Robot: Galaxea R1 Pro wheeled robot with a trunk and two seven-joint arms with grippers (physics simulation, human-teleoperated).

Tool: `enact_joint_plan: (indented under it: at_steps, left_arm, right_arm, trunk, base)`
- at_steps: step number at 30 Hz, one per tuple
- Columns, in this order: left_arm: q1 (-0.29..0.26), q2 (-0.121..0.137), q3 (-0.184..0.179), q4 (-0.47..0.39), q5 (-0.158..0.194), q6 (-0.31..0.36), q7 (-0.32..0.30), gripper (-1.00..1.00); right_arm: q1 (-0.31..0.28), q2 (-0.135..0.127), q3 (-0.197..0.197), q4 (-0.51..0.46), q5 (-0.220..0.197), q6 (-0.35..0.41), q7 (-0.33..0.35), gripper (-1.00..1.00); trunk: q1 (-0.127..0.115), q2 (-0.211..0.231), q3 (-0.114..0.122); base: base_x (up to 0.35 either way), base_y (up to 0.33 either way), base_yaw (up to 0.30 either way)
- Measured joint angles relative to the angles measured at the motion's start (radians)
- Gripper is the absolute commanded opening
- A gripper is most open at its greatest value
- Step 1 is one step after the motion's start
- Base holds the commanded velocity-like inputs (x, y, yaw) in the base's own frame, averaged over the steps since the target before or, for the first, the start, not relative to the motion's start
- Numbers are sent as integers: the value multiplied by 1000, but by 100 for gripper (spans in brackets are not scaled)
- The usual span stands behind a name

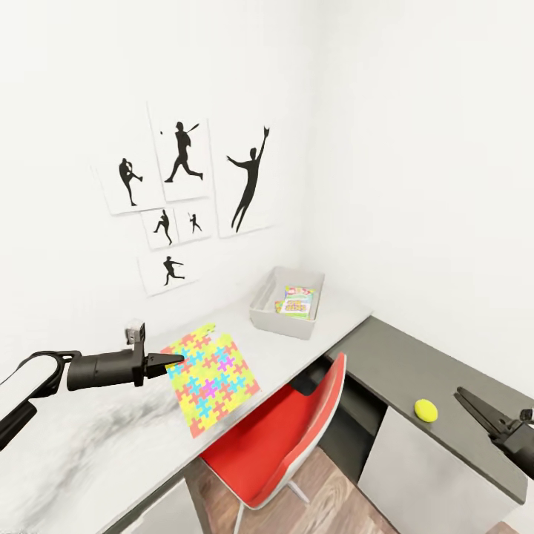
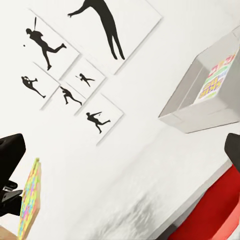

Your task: Put all the toys in the child's room - the three board games (two on the bed and one on the table), the two jigsaw puzzles on the table, and the tennis ball on the table - inside the toy box on the table in the child's room.

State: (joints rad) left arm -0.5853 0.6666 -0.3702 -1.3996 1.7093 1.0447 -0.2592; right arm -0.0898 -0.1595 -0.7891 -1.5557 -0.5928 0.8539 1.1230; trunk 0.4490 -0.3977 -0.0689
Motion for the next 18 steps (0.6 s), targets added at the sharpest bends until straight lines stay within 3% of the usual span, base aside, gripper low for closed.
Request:
enact_joint_plan:
  at_steps: [18]
  left_arm:
    - [0,0,-2,0,-1,-2,0,-100]
  right_arm:
    - [0,1,0,0,0,-3,3,100]
  trunk:
    - [0,0,5]
  base:
    - [235,-249,271]
